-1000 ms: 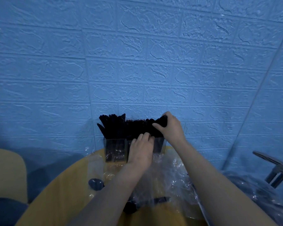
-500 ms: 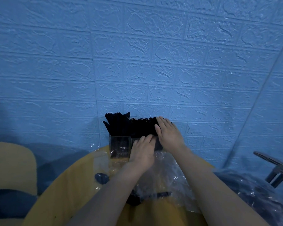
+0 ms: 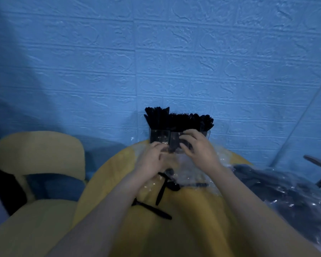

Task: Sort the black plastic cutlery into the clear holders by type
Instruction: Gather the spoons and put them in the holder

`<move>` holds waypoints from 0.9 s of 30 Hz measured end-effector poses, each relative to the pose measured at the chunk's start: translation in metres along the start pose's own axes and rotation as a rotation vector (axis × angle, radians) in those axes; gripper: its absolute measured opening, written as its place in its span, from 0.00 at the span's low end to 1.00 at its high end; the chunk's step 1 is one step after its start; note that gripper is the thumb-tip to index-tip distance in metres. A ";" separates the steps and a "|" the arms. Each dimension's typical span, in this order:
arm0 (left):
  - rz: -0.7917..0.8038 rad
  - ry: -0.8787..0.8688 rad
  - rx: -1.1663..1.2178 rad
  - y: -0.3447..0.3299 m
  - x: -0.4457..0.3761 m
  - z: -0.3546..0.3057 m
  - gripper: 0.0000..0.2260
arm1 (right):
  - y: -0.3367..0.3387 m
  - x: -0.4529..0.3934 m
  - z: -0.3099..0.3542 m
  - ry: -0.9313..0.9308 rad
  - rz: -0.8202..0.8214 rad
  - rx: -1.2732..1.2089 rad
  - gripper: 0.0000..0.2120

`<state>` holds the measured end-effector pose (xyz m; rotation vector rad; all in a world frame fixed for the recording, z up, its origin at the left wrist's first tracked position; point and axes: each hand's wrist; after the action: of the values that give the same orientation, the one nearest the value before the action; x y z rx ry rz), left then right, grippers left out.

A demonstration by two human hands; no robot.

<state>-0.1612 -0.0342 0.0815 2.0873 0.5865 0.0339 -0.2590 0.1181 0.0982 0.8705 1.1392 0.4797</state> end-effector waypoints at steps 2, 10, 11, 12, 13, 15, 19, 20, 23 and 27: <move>-0.033 0.107 0.088 0.018 0.016 0.022 0.15 | 0.006 0.010 0.023 0.006 0.067 -0.090 0.09; 0.064 0.470 0.100 0.036 0.101 0.081 0.13 | 0.002 0.049 0.079 -0.130 0.546 -0.226 0.12; 0.091 0.505 0.087 0.031 0.105 0.081 0.13 | 0.000 0.052 0.082 -0.172 0.534 -0.207 0.14; 0.106 0.530 0.070 0.027 0.109 0.079 0.14 | -0.003 0.054 0.084 -0.221 0.512 -0.183 0.17; 0.108 0.549 0.060 0.024 0.111 0.075 0.14 | -0.005 0.055 0.087 -0.266 0.497 -0.154 0.20; 0.088 0.548 0.086 0.021 0.114 0.070 0.12 | -0.011 0.054 0.095 -0.362 0.528 -0.115 0.24; 0.030 0.515 0.268 0.023 0.117 0.060 0.06 | -0.022 0.052 0.104 -0.609 0.556 -0.404 0.17; 0.018 0.501 0.330 0.024 0.118 0.058 0.05 | -0.022 0.052 0.104 -0.672 0.540 -0.515 0.14; 0.063 0.513 0.595 0.025 0.121 0.050 0.01 | -0.018 0.061 0.102 -0.786 0.494 -0.732 0.10; 0.152 0.661 0.958 0.021 0.123 0.036 0.01 | -0.004 0.074 0.095 -0.711 0.520 -0.777 0.12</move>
<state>-0.0353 -0.0205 0.0538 3.0701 0.9559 0.6660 -0.1438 0.1359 0.0664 0.5474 0.0196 0.8714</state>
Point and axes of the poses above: each hand's wrist, its own x-axis away from the middle knuckle, its own y-axis out of the back of the hand, z = x × y, and after that the axes turned 11 degrees about y, right-handed
